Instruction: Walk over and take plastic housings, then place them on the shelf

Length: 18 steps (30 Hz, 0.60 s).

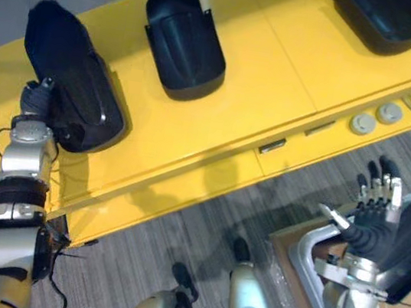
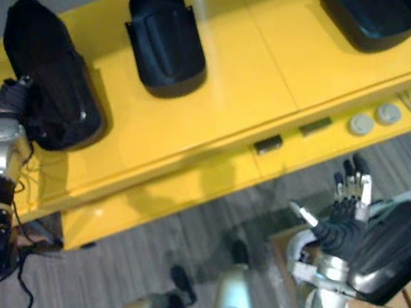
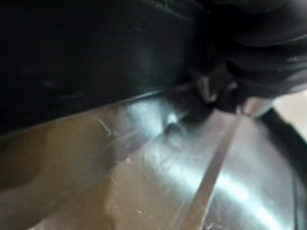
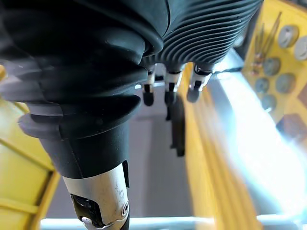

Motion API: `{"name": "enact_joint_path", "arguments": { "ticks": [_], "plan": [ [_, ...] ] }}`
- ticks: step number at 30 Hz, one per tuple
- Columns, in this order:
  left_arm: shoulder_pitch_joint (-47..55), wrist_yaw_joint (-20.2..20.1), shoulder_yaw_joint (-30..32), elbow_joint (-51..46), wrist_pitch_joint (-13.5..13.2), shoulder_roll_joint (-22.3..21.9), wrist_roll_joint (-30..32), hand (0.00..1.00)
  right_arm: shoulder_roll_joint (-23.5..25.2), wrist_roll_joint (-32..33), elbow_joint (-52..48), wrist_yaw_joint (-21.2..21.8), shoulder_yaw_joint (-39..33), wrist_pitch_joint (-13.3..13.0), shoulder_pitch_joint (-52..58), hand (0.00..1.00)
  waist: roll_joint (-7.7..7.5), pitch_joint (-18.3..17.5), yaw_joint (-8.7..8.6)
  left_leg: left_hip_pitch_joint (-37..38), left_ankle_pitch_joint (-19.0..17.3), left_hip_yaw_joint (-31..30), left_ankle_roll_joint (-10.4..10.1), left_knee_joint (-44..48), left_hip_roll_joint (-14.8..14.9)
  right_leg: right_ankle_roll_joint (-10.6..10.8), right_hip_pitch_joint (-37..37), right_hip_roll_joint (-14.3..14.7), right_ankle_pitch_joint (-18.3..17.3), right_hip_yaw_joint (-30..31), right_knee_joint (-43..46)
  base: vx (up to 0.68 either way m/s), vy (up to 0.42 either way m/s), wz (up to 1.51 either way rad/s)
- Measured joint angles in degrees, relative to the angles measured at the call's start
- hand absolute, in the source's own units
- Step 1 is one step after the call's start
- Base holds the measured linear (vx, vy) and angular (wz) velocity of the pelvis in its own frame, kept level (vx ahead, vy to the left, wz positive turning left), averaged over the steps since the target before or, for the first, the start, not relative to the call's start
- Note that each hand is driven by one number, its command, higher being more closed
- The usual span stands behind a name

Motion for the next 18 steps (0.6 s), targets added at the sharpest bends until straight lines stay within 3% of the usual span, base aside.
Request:
{"name": "enact_joint_path", "arguments": {
  "ticks": [10, 11, 18],
  "plan": [
    [-2.71, -0.78, 0.07, 2.76, 0.63, 0.38, 2.75, 1.0, -1.37, -0.05, -2.31, -0.19, 4.95, 0.97, -0.39, 0.0, 0.01, 0.0, 0.63, -1.53, -0.05, -0.33, 0.05, 0.81, 0.03, -0.04, -1.35, -0.22, -0.03, -0.34, 0.86, 0.0, -0.004, 0.03],
    [-3.18, -1.09, 0.07, 3.36, 0.65, 0.66, 2.83, 0.0, -1.53, 0.07, -2.31, -0.28, 5.38, 1.46, -0.41, 0.0, 0.03, 0.01, 0.76, -1.88, -0.07, -0.31, 0.09, 0.99, 0.03, -0.04, -1.72, -0.25, -0.02, -0.31, 1.06, 0.0, 0.0, 0.0],
    [-3.28, -0.94, -2.54, 5.99, 0.65, 2.59, 5.19, 0.0, -2.9, 0.44, -2.3, -1.03, 6.12, 1.59, -1.35, 0.0, 0.04, 0.03, 1.02, -2.74, -0.94, -0.39, -0.12, 2.96, 0.63, -0.15, -1.86, -0.25, -0.12, -0.43, 1.25, 0.0, 0.0, 0.0]
  ]
}}
